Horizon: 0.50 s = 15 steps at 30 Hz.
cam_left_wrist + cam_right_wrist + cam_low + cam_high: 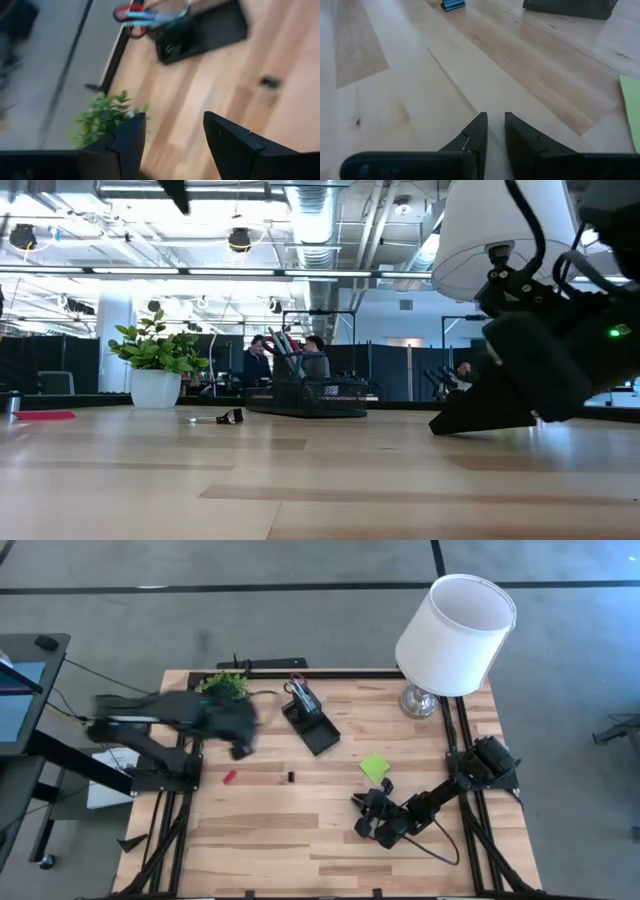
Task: Pick and place office supplies into organizer
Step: Put the black binder clip into the desk organizer
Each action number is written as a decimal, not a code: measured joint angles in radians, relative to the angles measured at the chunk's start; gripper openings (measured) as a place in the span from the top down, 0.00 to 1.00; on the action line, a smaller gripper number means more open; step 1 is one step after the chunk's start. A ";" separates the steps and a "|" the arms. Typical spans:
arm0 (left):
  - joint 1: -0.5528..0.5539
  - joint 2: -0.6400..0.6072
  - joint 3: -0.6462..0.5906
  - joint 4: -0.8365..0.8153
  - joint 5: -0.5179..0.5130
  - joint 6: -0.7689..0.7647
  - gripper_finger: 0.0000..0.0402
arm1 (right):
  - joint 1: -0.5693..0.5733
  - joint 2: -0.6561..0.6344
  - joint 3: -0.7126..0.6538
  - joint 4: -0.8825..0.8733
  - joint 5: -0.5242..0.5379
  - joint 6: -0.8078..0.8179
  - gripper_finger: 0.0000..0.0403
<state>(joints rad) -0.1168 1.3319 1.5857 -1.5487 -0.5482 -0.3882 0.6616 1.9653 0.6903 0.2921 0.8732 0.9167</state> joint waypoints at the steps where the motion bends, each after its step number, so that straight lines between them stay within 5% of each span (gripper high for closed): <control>1: -0.026 -0.074 -0.036 0.037 0.002 -0.018 0.51 | 0.004 0.000 0.000 0.000 0.001 0.004 0.85; 4: -0.119 -0.298 -0.230 0.264 0.001 -0.054 0.51 | 0.005 0.000 0.000 0.002 0.001 0.025 0.85; 9: -0.238 -0.633 -0.737 0.838 -0.001 0.042 0.51 | 0.005 0.001 0.000 0.006 0.014 0.027 0.85; 15: -0.249 -0.768 -1.244 1.571 0.187 0.205 0.51 | -0.016 0.002 0.000 0.008 0.038 0.023 0.85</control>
<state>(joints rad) -0.3656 0.5639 0.3417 0.0219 -0.3613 -0.1831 0.6455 1.9675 0.6907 0.3003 0.9113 0.9393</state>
